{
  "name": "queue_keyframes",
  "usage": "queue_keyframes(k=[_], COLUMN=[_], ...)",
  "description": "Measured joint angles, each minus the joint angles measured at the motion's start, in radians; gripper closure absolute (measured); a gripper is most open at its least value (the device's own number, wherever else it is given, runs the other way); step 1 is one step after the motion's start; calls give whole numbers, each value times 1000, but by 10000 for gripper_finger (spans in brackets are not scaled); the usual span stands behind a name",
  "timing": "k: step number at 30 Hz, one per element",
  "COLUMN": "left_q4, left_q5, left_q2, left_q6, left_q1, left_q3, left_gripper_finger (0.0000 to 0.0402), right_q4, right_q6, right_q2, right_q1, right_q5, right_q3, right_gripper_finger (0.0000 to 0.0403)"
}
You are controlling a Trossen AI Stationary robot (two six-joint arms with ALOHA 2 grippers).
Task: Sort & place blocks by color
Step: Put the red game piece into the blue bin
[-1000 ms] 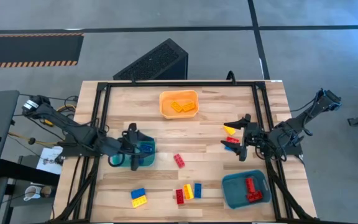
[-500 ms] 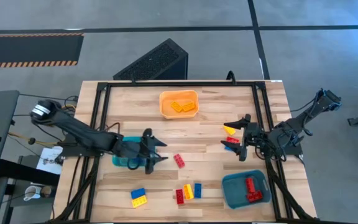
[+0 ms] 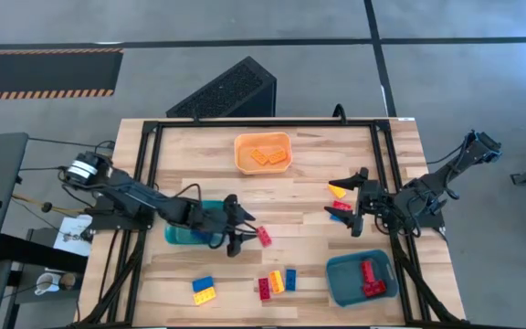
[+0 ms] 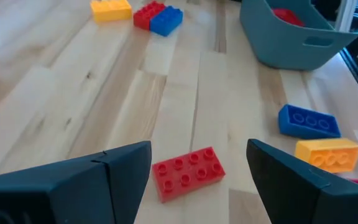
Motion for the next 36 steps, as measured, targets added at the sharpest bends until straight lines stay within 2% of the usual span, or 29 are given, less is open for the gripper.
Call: queue_keyframes(k=[5,16,22,28,30,32,36], left_q4=[-29,-309,-322,-345,-347,-365,-453], left_q5=[0,-30,-38,-109,-103,-100,-93], left_q2=[85,198,199,198,191,190,190], left_q6=[-10,-28,-31,-53,-54,-50,-37], left_q1=[2,8,8,14,18,19,19], left_q3=[75,259,276,276,276,290,345], left_gripper_finger=[151,151,151,153,166,195,292], right_q4=[-3,-7,-10,-11,-11,-11,-12], right_q6=[0,-2,-2,-1,-2,-1,-1], right_q2=[0,0,0,0,0,0,0], right_q1=[0,0,0,0,0,0,0], right_q5=[0,0,0,0,0,0,0], right_q3=[0,0,0,0,0,0,0], right_gripper_finger=[8,8,8,8,8,8,8])
